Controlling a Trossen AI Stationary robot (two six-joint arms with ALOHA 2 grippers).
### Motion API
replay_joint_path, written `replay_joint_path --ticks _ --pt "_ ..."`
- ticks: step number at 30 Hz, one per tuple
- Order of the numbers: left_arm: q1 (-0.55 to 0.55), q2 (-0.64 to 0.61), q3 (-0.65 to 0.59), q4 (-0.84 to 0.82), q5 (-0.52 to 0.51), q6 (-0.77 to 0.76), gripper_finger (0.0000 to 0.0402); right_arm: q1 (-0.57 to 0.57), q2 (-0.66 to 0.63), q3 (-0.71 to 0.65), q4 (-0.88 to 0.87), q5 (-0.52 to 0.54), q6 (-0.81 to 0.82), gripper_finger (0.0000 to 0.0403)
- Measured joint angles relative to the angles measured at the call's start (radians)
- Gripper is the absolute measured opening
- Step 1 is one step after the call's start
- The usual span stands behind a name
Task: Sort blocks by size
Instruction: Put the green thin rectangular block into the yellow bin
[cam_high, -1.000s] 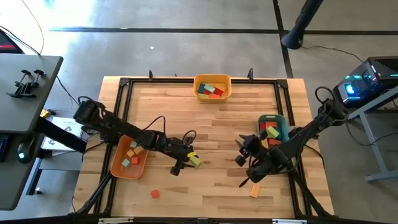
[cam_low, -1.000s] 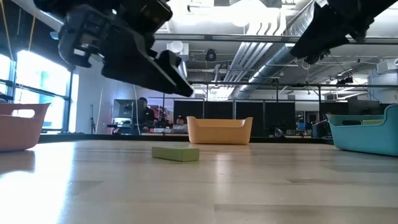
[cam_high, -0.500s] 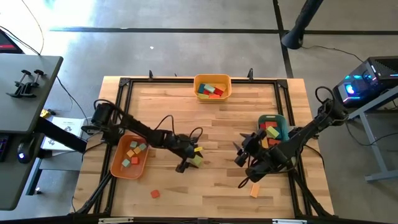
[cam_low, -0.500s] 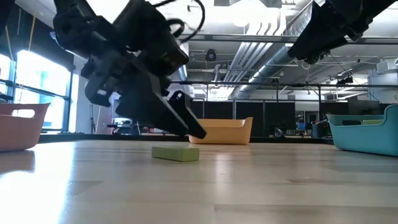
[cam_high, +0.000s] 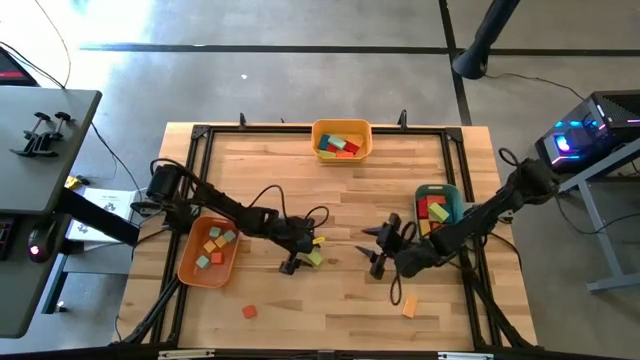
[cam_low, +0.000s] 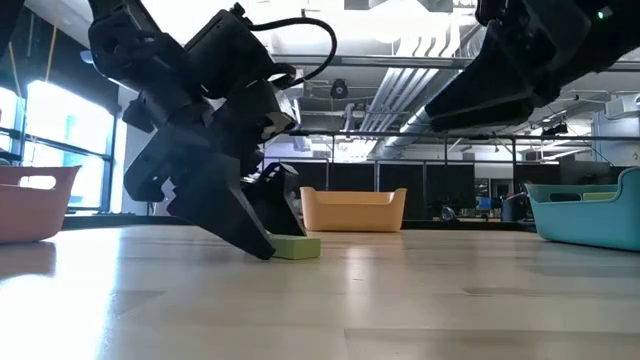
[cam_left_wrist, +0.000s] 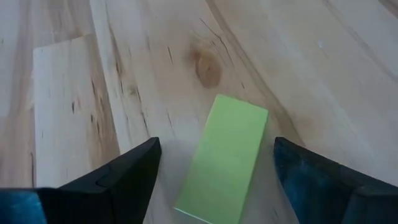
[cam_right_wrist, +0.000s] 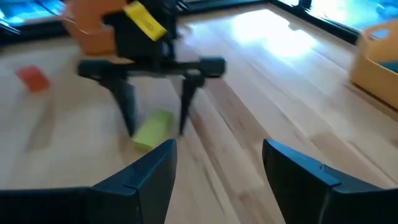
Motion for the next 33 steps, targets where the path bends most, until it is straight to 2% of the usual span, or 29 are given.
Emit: replay_joint_path --ticks 3,6,13,16,20,23,27,30,33 --pt "0.004 -0.002 0.002 -0.024 -0.003 0.000 0.0283 -0.022 0.000 -0.065 0.185 -0.038 -0.092 0.0233" --pt "0.004 -0.002 0.001 -0.049 -0.008 -0.001 0.0257 -0.037 0.000 -0.109 0.285 -0.070 -0.138 0.0233" --pt "0.005 -0.003 0.001 -0.078 -0.022 -0.018 0.0153 -0.048 0.000 -0.124 0.297 -0.116 -0.142 0.0233" --pt "0.004 -0.002 -0.002 -0.056 -0.067 -0.034 0.0100 -0.048 0.000 -0.124 0.297 -0.116 -0.152 0.0233" --pt "-0.004 0.005 -0.006 0.061 -0.123 -0.120 0.0092 -0.048 0.000 -0.124 0.297 -0.149 -0.220 0.0233" --pt "-0.001 0.011 -0.007 0.194 -0.147 -0.211 0.0092 -0.047 0.000 -0.124 0.301 -0.199 -0.361 0.0233" --pt "0.030 0.005 0.041 0.294 -0.175 -0.442 0.0092 -0.048 0.000 -0.124 0.286 -0.223 -0.698 0.0233" --pt "0.049 0.006 0.073 0.309 -0.112 -0.516 0.0092 -0.049 0.000 -0.124 0.292 -0.218 -0.941 0.0233" --pt "0.055 0.005 0.101 0.335 -0.018 -0.525 0.0092 -0.055 0.000 -0.124 0.305 -0.187 -1.087 0.0233"
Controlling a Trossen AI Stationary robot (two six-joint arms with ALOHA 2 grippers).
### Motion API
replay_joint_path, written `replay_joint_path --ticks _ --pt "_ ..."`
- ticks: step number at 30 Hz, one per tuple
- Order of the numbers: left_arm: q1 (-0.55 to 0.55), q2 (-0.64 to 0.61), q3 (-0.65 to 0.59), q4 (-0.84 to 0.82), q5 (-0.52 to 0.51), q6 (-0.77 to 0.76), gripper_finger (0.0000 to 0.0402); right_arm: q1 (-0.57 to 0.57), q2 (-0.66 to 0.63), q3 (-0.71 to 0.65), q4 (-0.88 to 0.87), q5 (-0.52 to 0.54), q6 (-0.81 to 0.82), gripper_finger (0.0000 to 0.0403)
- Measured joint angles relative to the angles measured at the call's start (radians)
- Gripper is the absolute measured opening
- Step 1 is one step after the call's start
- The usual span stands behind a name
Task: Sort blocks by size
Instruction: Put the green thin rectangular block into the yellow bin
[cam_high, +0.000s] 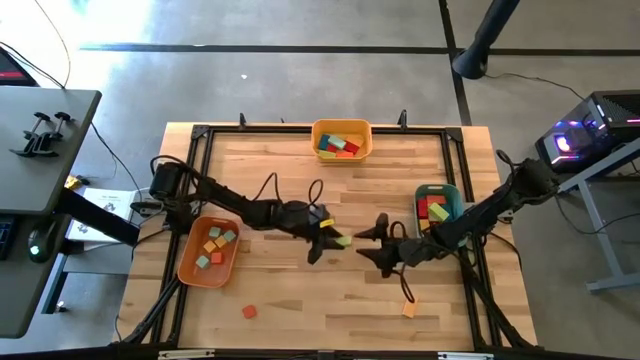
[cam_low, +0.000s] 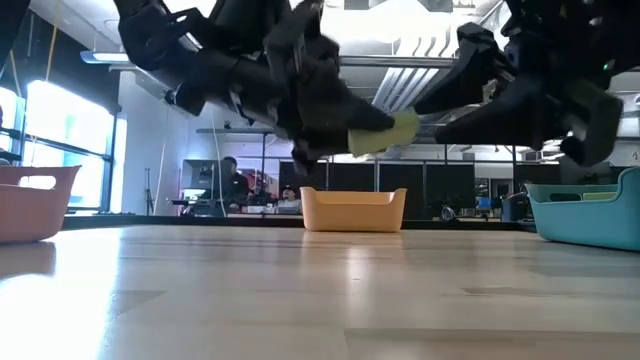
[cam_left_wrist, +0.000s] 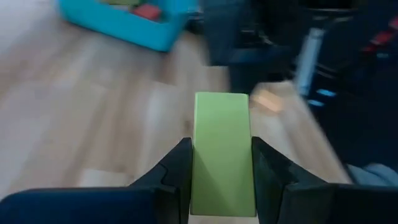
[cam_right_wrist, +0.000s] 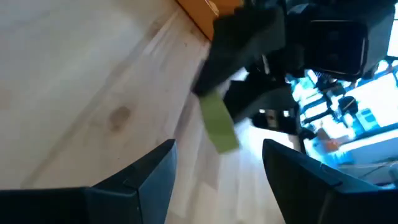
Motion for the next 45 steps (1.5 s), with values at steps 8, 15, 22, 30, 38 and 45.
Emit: replay_joint_path --ticks 8,15,22,30,38,45 --pt "-0.001 0.000 0.021 -0.001 0.076 -0.051 0.0097 -0.033 0.000 0.000 0.035 -0.072 -0.134 0.0232" --pt "-0.001 0.000 0.021 0.000 0.076 -0.052 0.0100 -0.071 0.000 0.000 0.100 -0.179 -0.136 0.0195" --pt "-0.001 -0.002 0.021 0.001 0.076 -0.052 0.0101 -0.080 0.026 0.000 0.121 -0.218 -0.144 0.0161" --pt "-0.002 -0.002 0.022 0.000 0.077 -0.051 0.0110 -0.081 0.108 0.000 0.247 -0.236 -0.130 0.0134" --pt "-0.001 -0.002 0.022 0.002 0.077 -0.053 0.0146 -0.076 0.104 0.000 0.244 -0.195 0.044 0.0054" --pt "0.059 -0.092 0.023 -0.164 0.132 -0.009 0.0164 -0.074 0.037 0.001 0.139 -0.181 0.335 0.0054"
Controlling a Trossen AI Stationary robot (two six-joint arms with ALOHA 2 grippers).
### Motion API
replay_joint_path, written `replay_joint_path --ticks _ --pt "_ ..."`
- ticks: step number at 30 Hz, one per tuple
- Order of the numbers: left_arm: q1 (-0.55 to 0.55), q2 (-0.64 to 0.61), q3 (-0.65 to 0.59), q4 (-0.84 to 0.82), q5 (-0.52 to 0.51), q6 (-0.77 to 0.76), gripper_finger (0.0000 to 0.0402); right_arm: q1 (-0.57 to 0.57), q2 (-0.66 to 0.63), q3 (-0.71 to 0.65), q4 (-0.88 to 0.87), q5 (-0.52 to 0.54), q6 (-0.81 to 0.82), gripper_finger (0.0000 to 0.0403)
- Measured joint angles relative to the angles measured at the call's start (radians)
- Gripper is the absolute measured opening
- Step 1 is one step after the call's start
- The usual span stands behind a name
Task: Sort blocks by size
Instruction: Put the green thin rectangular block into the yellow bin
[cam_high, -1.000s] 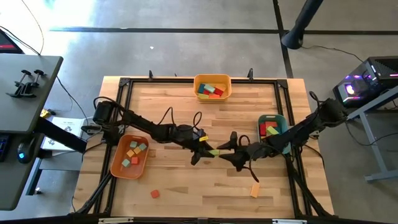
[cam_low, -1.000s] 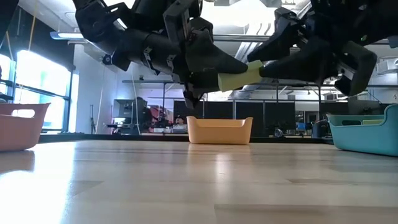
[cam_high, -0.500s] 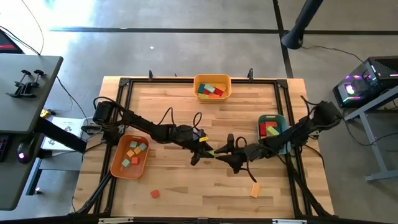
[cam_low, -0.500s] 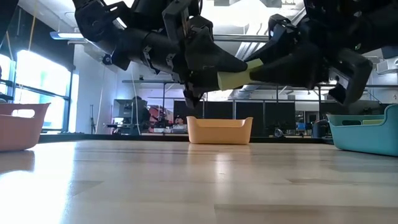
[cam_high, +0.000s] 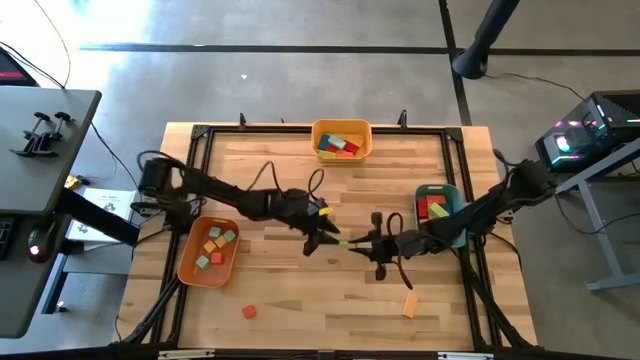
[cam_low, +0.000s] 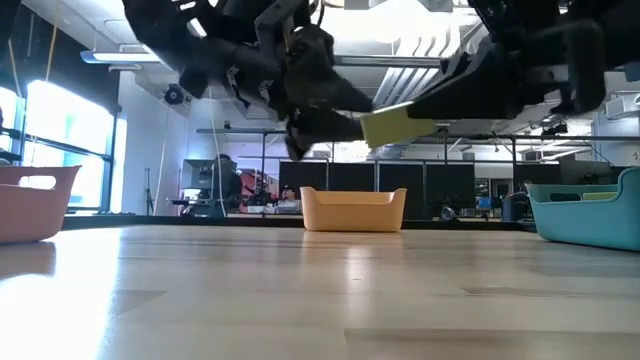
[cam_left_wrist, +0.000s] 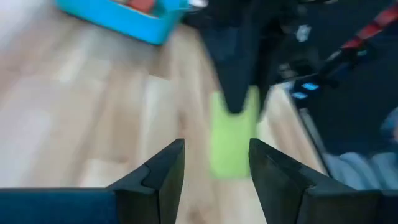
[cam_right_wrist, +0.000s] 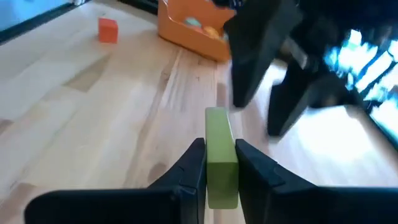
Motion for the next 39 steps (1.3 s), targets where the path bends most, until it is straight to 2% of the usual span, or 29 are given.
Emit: replay_joint_path --ticks 3,6,11,15,20,25,33,39 --pt "0.016 -0.086 0.000 -0.158 -0.091 0.052 0.0162 -0.037 -0.044 0.000 -0.090 0.006 0.145 0.0056" --pt "0.009 -0.179 0.000 -0.314 -0.299 0.105 0.0160 -0.122 -0.070 0.000 -0.117 0.015 0.236 0.0059" --pt "-0.047 -0.277 0.000 -0.514 -0.691 0.147 0.0160 -0.363 -0.047 0.071 -0.171 -0.054 0.302 0.0059" --pt "-0.104 -0.293 0.000 -0.590 -0.877 0.145 0.0160 -0.557 0.009 0.187 -0.261 -0.061 0.306 0.0059" --pt "-0.154 -0.293 -0.030 -0.592 -0.985 0.141 0.0160 -0.729 0.092 0.357 -0.407 -0.123 0.255 0.0059" --pt "-0.172 -0.293 -0.081 -0.560 -1.057 0.115 0.0160 -0.794 0.155 0.479 -0.477 -0.149 0.191 0.0059" --pt "-0.170 -0.293 -0.145 -0.525 -1.067 0.053 0.0160 -0.824 0.172 0.550 -0.473 -0.167 0.104 0.0059" --pt "-0.168 -0.293 -0.145 -0.504 -1.077 0.064 0.0160 -0.895 0.237 0.552 -0.464 -0.313 0.176 0.0059"
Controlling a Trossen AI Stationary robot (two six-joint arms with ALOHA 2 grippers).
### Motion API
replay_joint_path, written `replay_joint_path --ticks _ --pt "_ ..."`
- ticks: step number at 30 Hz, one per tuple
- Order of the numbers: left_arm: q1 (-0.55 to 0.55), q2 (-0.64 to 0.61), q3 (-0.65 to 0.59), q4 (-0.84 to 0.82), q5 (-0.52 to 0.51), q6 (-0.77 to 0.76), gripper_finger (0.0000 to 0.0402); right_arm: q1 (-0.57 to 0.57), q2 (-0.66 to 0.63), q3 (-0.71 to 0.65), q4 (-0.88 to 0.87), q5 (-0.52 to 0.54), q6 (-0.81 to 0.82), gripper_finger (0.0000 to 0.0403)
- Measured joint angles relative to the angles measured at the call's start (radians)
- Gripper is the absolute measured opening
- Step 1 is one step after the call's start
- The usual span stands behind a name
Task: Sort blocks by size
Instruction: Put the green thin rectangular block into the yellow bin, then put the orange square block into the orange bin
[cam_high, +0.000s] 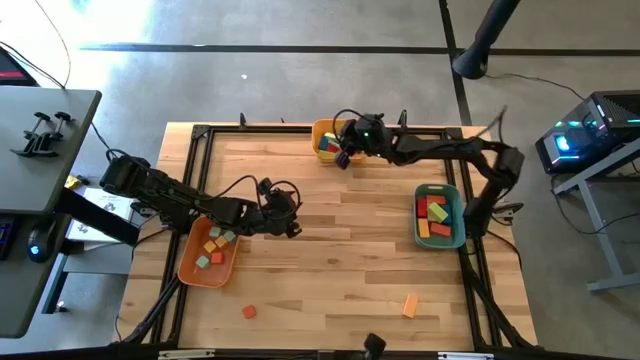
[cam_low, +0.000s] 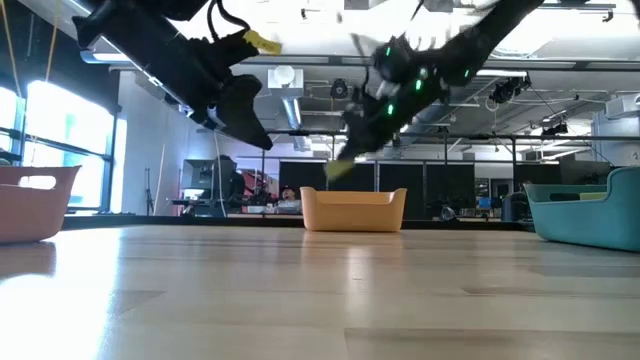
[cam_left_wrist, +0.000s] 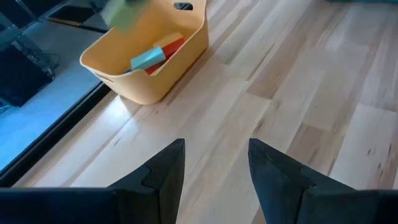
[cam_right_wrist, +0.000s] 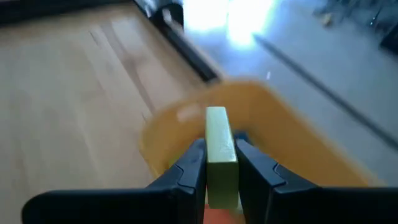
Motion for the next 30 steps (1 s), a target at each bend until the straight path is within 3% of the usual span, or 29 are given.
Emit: replay_joint_path --ticks 6,14,23,30 --pt "0.000 0.000 0.000 0.046 0.002 0.033 0.0160 -0.042 0.157 0.009 0.024 -0.024 0.043 0.0059" --pt "0.013 0.000 0.000 0.050 0.004 0.033 0.0160 -0.045 0.224 0.071 -0.017 0.081 0.000 0.0081" --pt "0.013 0.000 0.001 0.057 0.022 0.025 0.0160 -0.070 0.147 0.073 -0.105 0.123 -0.074 0.0158" --pt "-0.054 -0.011 0.001 0.056 0.065 0.044 0.0160 -0.035 -0.025 0.003 -0.174 0.106 -0.067 0.0166"
